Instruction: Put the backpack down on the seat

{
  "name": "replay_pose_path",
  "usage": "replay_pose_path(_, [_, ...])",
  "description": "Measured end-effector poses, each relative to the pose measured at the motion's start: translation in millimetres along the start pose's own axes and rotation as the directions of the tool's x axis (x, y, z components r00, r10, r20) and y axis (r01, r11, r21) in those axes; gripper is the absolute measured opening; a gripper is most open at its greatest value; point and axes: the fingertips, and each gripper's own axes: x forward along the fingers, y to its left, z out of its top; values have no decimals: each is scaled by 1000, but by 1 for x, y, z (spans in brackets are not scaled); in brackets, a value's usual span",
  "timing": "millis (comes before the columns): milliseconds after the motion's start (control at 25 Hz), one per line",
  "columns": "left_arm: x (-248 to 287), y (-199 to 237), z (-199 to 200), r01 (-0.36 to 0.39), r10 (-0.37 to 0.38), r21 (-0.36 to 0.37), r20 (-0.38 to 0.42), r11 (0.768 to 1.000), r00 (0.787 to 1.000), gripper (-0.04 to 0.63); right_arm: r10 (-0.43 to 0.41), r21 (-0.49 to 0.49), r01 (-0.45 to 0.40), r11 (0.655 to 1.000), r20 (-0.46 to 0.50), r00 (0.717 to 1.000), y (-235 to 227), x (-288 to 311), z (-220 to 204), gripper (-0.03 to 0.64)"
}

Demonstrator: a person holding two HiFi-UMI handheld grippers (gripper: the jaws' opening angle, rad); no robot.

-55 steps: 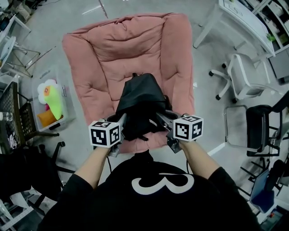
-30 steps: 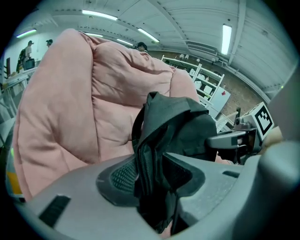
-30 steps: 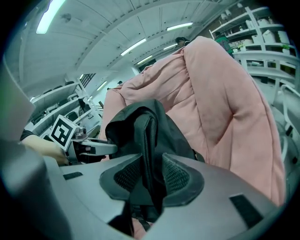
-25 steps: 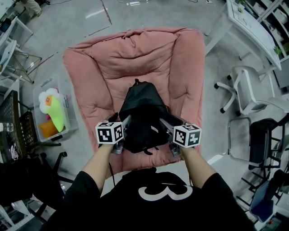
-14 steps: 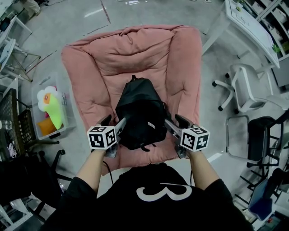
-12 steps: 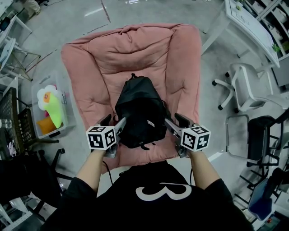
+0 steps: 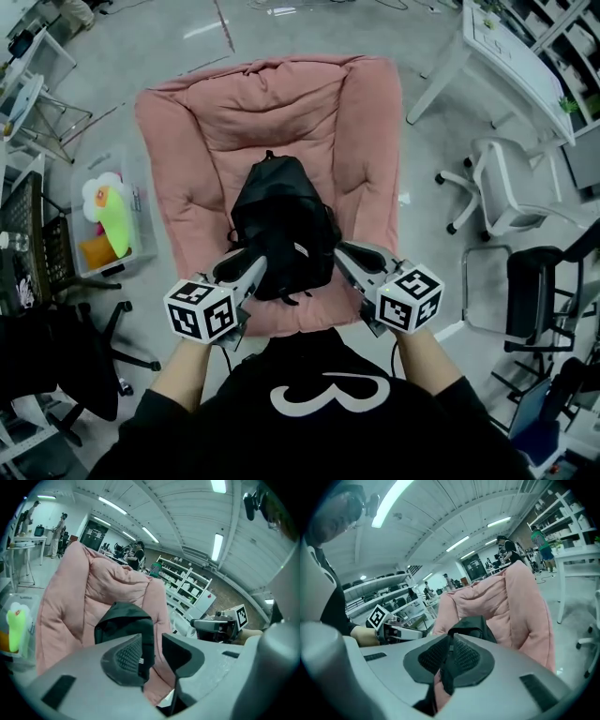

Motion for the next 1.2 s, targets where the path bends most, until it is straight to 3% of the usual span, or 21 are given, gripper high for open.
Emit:
replay_pose_path(160, [-20,-47,21,39,-37,-30,71,999,997,21,92,-45,-93,995,-7,996,27,-25,20,9])
replay_pose_path(200, [-25,-60,27,66,-63,-31,89,997,994,13,112,-67,-112,991,-7,994,33,-31,27,5])
replay_pose_path(360, [-43,-106,47,151,-156,46,131,987,979,6,154,-134,-150,980,24,988,50,-56,52,5])
replay_pose_path(480, [-52,-121,59,134,-149,104,149,986,978,6,195,-146,-184,972,64,979,64,-67,65,5])
replay_pose_path(720, [-63,-141,72,136,-161,141,180,981,970,6,267,-208,-244,947,93,959,89,-80,78,3])
replay_pose_path(1200, [-76,-176,81,171,-215,263,147,950,966,6,269,-224,-243,944,93,959,101,-101,77,5])
